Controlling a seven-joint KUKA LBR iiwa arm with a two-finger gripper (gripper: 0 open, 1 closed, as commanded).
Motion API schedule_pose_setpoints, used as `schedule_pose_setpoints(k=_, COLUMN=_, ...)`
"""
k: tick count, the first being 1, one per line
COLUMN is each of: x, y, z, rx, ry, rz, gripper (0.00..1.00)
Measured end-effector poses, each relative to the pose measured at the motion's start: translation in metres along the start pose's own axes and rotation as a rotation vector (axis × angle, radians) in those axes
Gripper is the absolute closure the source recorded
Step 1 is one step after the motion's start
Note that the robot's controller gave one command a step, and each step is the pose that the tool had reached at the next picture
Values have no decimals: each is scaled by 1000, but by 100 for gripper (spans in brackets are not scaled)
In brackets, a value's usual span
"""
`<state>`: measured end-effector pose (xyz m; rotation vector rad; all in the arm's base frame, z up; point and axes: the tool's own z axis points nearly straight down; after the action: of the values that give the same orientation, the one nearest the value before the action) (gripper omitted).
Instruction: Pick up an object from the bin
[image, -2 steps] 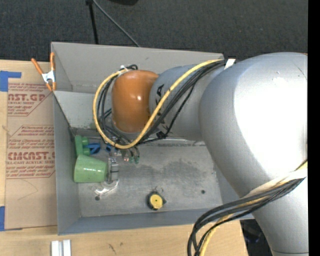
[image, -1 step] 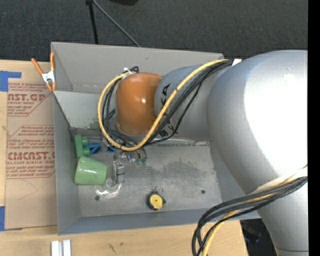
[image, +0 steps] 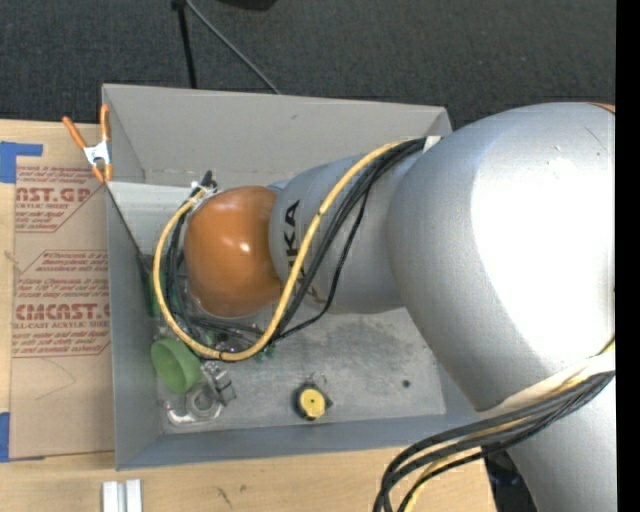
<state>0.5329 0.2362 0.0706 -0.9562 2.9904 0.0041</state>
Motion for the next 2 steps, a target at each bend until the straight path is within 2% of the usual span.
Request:
schedule_pose_setpoints(k=1, x=-1, y=-2, z=-4, rx=0, ry=1, rz=4, gripper=100)
schedule_pose_setpoints(k=2, x=6, y=-15, z=-102, rx=5, ry=-7, rz=-10, gripper=100)
